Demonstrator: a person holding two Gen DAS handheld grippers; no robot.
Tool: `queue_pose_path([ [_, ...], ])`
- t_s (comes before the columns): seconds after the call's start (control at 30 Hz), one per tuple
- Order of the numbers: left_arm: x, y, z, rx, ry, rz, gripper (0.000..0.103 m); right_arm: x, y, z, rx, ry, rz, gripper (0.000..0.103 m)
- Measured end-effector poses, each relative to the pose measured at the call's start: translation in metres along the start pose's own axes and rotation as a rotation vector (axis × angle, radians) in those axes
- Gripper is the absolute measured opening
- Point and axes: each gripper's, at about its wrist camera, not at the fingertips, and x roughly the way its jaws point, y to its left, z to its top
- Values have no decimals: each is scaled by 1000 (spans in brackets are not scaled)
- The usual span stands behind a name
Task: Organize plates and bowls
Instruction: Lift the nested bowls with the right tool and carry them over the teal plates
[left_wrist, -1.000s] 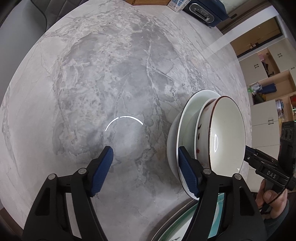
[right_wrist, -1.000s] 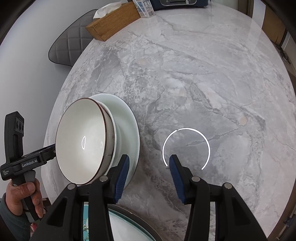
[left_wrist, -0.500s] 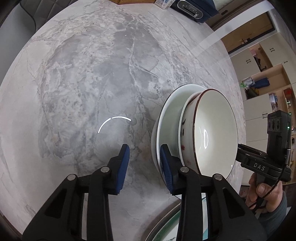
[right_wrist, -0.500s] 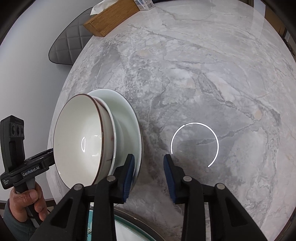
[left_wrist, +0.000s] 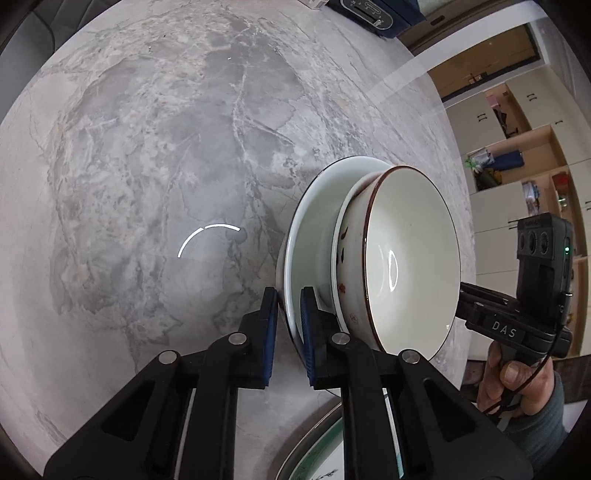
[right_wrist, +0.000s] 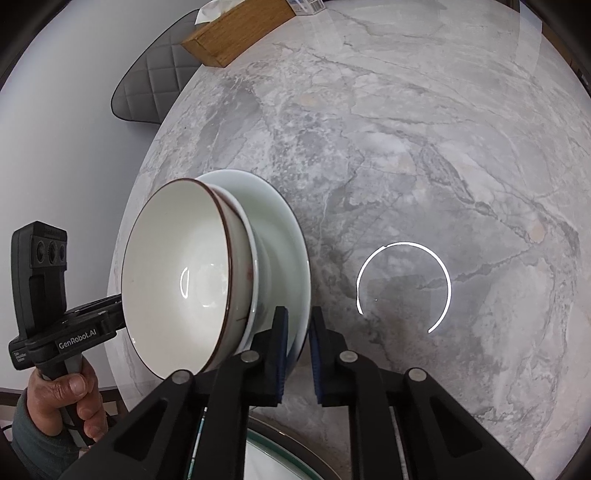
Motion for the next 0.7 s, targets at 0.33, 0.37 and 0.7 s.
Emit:
queue_pose_path([
  [0.33,0,4,0,-14,-6,-19,11,0,-9,1,54,6,71,14],
  [0.37,-1,4,1,-14,-7,-18,11,0,-8,1,53,5,68,14],
  [0.7,-4,-4,-1,5,-10,2,11,-5,-9,0,76,0,65,14],
])
